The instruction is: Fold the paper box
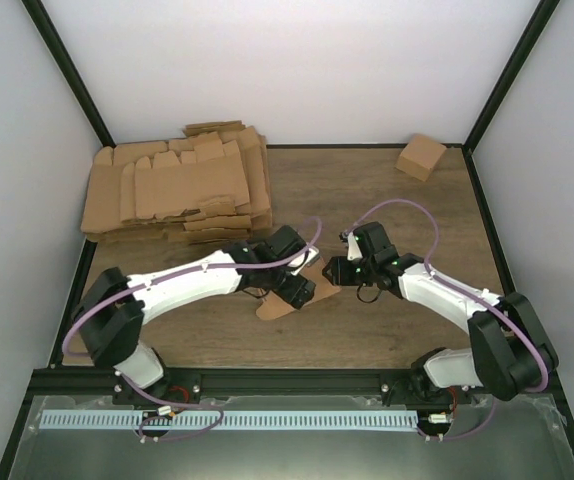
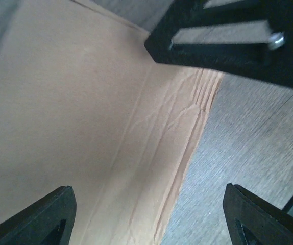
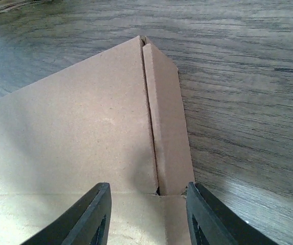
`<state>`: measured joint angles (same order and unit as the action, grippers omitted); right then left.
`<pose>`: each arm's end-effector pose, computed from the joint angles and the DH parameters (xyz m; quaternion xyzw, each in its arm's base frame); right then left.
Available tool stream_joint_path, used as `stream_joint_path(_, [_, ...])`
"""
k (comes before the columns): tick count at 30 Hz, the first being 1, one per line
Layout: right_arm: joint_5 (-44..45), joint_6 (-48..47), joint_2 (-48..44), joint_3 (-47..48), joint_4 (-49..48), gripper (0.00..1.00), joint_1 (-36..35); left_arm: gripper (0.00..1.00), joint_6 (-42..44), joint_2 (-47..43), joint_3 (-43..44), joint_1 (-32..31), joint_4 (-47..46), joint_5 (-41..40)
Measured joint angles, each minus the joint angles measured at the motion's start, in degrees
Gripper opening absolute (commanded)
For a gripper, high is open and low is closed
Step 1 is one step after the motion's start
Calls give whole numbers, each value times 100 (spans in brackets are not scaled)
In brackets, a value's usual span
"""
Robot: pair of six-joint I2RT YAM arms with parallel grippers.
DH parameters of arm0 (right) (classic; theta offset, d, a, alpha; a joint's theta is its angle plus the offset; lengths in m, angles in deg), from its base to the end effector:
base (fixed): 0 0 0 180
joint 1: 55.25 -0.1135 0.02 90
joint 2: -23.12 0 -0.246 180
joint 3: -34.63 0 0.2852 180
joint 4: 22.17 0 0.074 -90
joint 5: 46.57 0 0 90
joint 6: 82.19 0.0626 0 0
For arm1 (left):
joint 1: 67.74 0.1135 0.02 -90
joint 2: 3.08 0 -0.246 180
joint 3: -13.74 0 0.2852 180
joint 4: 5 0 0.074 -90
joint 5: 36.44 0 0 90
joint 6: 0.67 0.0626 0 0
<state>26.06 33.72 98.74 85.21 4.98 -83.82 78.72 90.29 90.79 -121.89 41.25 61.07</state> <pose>0.2539 0.1595 0.1254 -0.0706 0.9338 0.2736 0.2194 0.2106 -0.3054 0.1582 0.3740 0.8945 -0.1804 0.1657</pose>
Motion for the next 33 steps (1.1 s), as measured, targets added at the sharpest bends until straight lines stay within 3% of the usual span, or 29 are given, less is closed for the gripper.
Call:
stream_joint_path(6, [94, -63, 63, 0, -2, 43, 0, 86, -848, -935, -70, 282, 127, -363])
stream_joint_path(13, [92, -127, 157, 2, -31, 41, 0, 83, -1786, -2271, -1329, 1316, -166, -188])
stream_joint_path(17, [39, -155, 315, 2, -57, 40, 0, 80, -2087, -2389, -2022, 1714, -433, 210])
stream_joint_path(22, [-28, -173, 343, 2, -131, 39, 0, 68, -2332, -2398, -2625, 2065, -866, 717])
stream_joint_path(33, [-105, -247, 345, 2, -153, 34, 0, 52, -2592, -2013, -2914, 2225, -1864, 1499])
